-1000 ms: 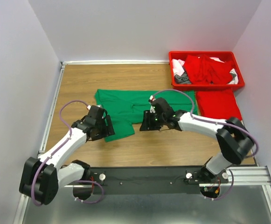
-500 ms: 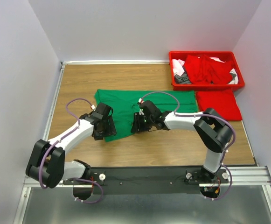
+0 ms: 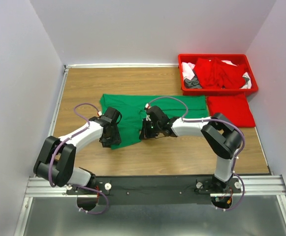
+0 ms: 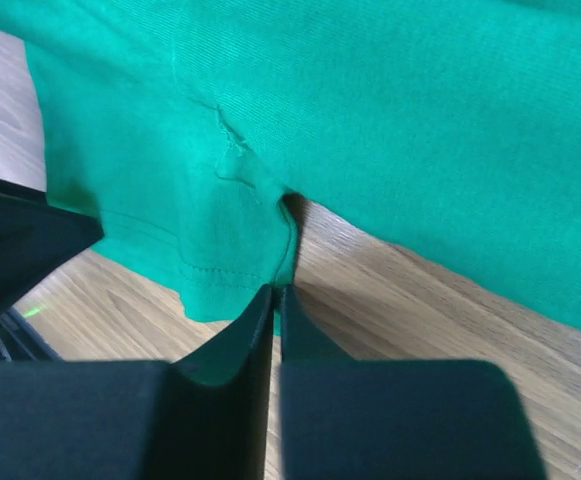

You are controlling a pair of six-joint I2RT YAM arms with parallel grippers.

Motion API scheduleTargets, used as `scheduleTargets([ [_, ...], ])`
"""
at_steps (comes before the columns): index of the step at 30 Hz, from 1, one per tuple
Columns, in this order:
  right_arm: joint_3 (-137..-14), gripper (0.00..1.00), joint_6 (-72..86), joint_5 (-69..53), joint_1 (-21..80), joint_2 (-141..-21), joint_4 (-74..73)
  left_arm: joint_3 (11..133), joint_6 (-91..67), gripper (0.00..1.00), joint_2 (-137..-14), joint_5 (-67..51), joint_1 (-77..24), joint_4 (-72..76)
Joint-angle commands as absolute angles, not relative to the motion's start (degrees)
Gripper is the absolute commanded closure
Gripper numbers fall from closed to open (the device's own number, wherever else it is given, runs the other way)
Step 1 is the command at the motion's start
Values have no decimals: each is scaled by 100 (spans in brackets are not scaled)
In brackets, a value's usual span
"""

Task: Fold and stack the t-shirts
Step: Fold the tshirt

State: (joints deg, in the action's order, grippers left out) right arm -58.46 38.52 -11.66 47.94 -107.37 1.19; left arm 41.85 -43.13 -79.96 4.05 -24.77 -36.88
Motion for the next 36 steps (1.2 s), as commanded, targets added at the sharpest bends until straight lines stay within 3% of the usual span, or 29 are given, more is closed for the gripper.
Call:
scheduleTargets([
  [1,-5774,92,3797,-1011,4834,-10846,-70,4228,-4368,48,-8112,536,-2505,-3779],
  [3,-5783,93,3788,-993,4834,-10811,-70,4236,-4377,49,-8130,536,-2514,-3788],
  [7,-5809,93,3779,-1011,4843,-10758,-70,4219,-4351,66,-8191,492,-2522,-3771],
  [10,-5836,93,3771,-1019,4843,-10758,-70,4219,-4351,97,-8218,483,-2522,-3735],
  [11,-5853,93,3753,-1028,4834,-10732,-62,4227,-4342,100,-8218,483,-2514,-3753],
  [24,-7083,98,3489,-501,4606,-10863,-641,6143,-3806,100,-8736,1160,-2409,-4157],
  [36,-8252,98,3419,-747,3850,-11653,-747,7329,-2822,100,-9710,1178,-1609,-3375],
])
